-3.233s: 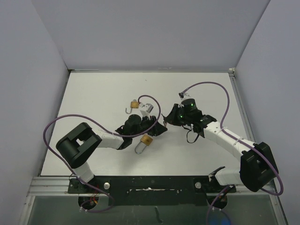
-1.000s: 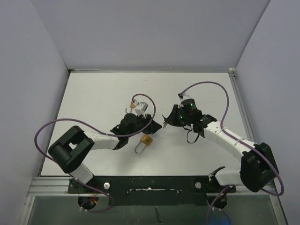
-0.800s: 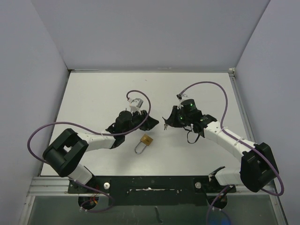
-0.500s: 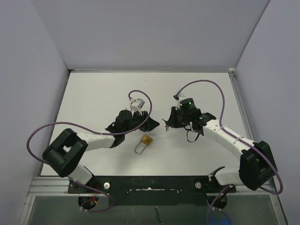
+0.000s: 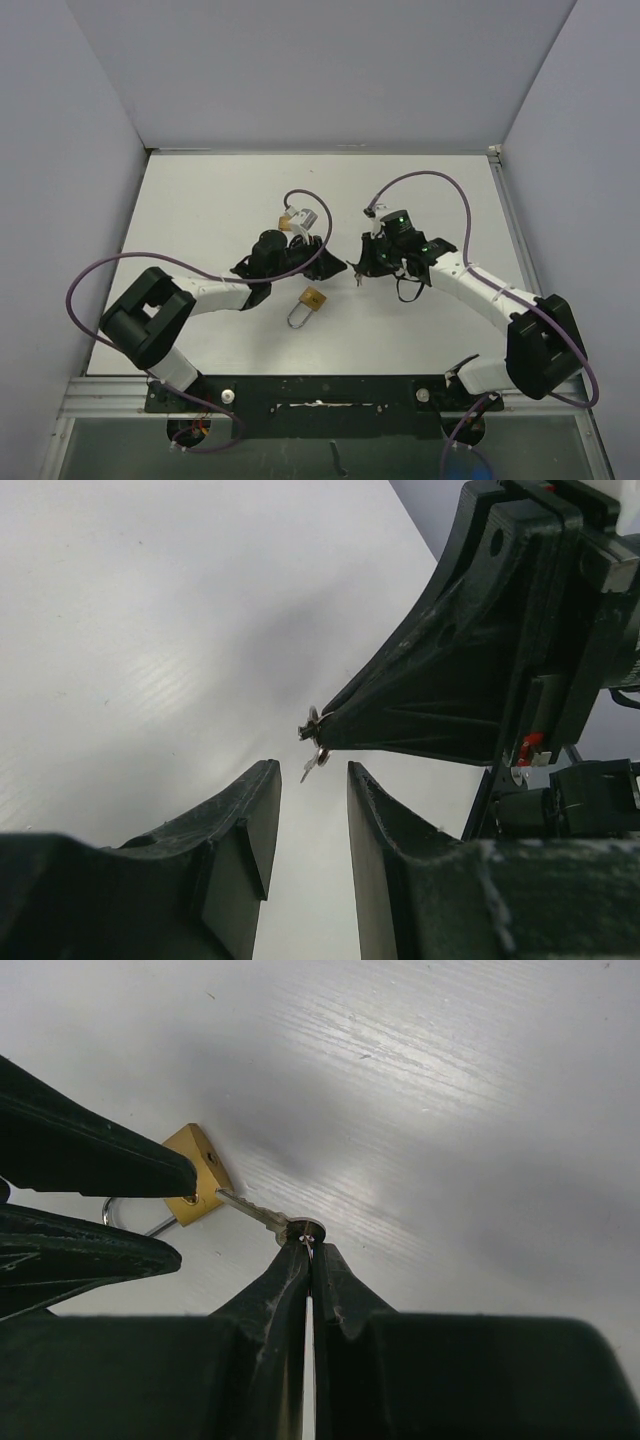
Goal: Unlock with the key
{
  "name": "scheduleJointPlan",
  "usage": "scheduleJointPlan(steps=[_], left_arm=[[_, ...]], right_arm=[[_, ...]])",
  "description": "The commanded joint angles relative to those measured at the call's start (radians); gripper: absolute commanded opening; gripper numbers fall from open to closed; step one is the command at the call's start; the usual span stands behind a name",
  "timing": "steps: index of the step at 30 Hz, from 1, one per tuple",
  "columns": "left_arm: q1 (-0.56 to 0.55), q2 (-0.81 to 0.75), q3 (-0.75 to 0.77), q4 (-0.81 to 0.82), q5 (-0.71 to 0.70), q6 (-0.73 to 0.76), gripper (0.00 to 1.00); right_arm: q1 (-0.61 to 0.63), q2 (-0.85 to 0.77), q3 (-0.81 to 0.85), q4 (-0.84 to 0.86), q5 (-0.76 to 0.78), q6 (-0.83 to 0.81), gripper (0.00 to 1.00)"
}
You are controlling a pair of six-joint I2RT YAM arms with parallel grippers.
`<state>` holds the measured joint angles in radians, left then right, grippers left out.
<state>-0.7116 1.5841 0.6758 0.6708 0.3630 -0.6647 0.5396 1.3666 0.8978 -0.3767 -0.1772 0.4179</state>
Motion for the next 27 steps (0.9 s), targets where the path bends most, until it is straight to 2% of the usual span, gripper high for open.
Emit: scheduleJointPlan(steps=[1, 18, 20, 23, 27], left_arm=[[0.001, 0.036, 0.051, 0.066, 0.035, 0.015, 0.31], [0.001, 0.047, 0.053, 0.085, -0.006, 0.005, 0.31], [0.001, 0.047, 0.050, 0.089, -0.007, 0.002, 0.28], [0.000, 0.049, 0.048, 0.095, -0.002, -0.004, 0.19], [0.000, 0.050, 0.041, 0.099, 0.004, -0.013, 0.18]], right_arm=[[0.018, -0.003, 0.051, 0.010, -0.024, -0.028, 0.00], [0.071, 0.019, 0.061, 0.027, -0.037, -0.024, 0.00], [0.073, 0.020, 0.061, 0.028, -0.038, -0.022, 0.00], [0.075, 0.020, 0.061, 0.031, -0.036, -0.021, 0.00], [0.074, 0.020, 0.062, 0.035, -0.035, -0.020, 0.00]])
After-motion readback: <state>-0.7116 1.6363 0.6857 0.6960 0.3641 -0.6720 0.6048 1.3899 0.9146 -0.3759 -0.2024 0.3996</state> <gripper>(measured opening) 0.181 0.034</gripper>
